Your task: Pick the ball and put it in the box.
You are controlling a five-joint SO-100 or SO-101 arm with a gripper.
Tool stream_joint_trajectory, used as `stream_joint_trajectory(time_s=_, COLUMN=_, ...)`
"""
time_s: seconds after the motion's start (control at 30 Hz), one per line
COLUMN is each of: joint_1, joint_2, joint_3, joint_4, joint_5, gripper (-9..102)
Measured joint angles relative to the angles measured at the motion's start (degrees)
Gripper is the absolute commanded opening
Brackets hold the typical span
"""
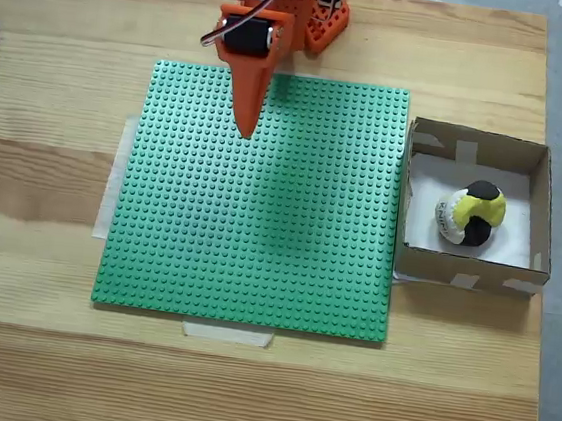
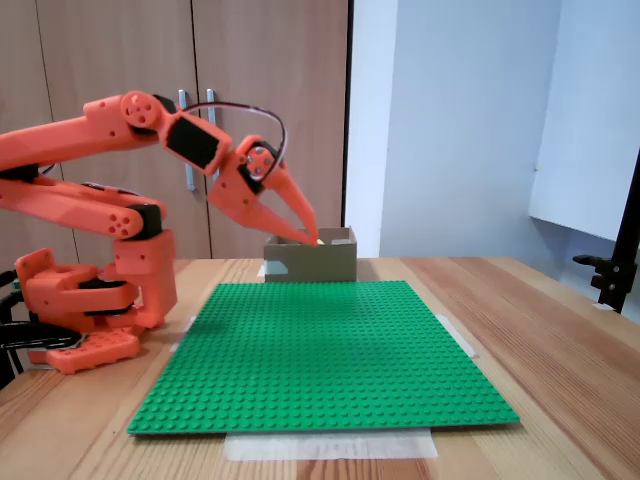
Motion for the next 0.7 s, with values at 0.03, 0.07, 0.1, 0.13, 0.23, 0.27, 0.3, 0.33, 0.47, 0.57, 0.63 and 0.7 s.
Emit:
stream_joint_trajectory(time_s=0.03, joint_1=0.00, joint_2=0.62, joint_3=0.62, joint_4=-0.09, joint_5=0.00, gripper=-1)
stream_joint_trajectory(time_s=0.07, joint_1=-0.09, joint_2=1.05, joint_3=1.41, joint_4=-0.26, joint_5=-0.09, gripper=-1)
stream_joint_trajectory(time_s=0.1, joint_1=-0.09, joint_2=1.49, joint_3=2.02, joint_4=-0.44, joint_5=-0.18, gripper=-1)
stream_joint_trajectory(time_s=0.13, joint_1=-0.09, joint_2=1.85, joint_3=2.64, joint_4=-0.70, joint_5=-0.26, gripper=-1)
stream_joint_trajectory(time_s=0.23, joint_1=-0.09, joint_2=3.78, joint_3=4.92, joint_4=-1.67, joint_5=-1.05, gripper=-1)
stream_joint_trajectory(time_s=0.27, joint_1=-0.09, joint_2=4.48, joint_3=5.36, joint_4=-1.76, joint_5=-1.41, gripper=-1)
stream_joint_trajectory(time_s=0.3, joint_1=-0.09, joint_2=5.19, joint_3=5.98, joint_4=-1.85, joint_5=-1.85, gripper=-1)
stream_joint_trajectory(time_s=0.33, joint_1=-0.09, joint_2=5.98, joint_3=6.86, joint_4=-1.85, joint_5=-2.20, gripper=-1)
stream_joint_trajectory(time_s=0.47, joint_1=-0.09, joint_2=8.88, joint_3=10.55, joint_4=-2.81, joint_5=-3.52, gripper=-1)
stream_joint_trajectory(time_s=0.57, joint_1=-0.09, joint_2=10.55, joint_3=13.18, joint_4=-3.16, joint_5=-3.69, gripper=-1)
stream_joint_trajectory(time_s=0.63, joint_1=0.35, joint_2=11.60, joint_3=14.94, joint_4=-3.52, joint_5=-4.04, gripper=-1)
stream_joint_trajectory(time_s=0.7, joint_1=0.53, joint_2=12.48, joint_3=16.35, joint_4=-3.96, joint_5=-4.13, gripper=-1)
